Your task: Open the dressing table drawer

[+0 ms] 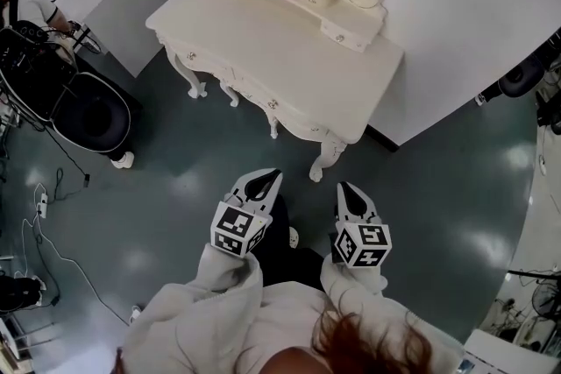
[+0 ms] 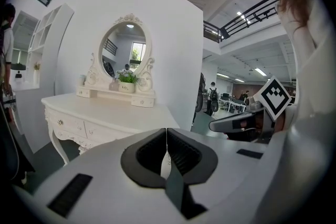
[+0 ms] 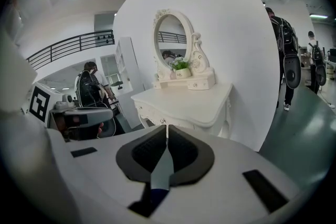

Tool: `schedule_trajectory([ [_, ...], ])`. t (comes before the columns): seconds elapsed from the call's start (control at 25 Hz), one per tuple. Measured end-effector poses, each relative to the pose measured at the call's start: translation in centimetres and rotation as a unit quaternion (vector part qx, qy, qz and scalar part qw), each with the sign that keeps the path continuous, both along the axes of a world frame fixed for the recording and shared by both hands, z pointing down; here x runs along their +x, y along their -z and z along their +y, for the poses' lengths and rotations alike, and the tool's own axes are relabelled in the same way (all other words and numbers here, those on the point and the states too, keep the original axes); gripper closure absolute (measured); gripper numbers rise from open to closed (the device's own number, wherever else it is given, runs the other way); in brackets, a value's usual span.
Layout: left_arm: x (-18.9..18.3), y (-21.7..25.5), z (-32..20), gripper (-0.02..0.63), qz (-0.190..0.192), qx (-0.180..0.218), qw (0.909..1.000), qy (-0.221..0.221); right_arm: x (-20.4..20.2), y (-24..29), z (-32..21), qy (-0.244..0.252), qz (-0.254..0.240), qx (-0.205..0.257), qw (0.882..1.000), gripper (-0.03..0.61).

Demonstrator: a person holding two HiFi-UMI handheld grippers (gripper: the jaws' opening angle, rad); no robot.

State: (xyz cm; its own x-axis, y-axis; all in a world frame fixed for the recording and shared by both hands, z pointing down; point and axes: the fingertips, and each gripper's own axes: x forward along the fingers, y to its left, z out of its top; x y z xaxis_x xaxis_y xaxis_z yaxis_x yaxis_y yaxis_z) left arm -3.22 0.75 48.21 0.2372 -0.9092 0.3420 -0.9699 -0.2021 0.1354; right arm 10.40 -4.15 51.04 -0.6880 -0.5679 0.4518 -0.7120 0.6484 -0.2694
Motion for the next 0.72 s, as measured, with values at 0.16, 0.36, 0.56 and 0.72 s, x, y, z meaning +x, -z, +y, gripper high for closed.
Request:
schedule_trajectory([
  [0.16, -0.4, -0.4, -0.3, 0.594, 0.001, 0.0, 1.0, 0.004, -0.1, -0.4, -0.3, 0.0, 0.003, -0.003, 1.0, 0.541],
  [0.36, -0.9, -0.7, -2.6, 0.594, 0.001, 0.0, 1.0, -0.007, -0.6, -0.5, -2.6, -0.01, 0.001, 0.0, 1.0, 0.541],
  [0.56, -1.7, 0.5, -6.5, 0.595, -0.002, 0.012, 0.9996, -0.025, -1.5, 0.3, -5.6, -0.027, -0.005, 0.006, 1.0, 0.541],
  [0.72, -2.7, 0.6, -10.0, 0.595, -0.002, 0.011, 0.9991, -0.042, -2.9, 0.5, -8.4, -0.037, -0.008, 0.005, 0.999, 0.541],
])
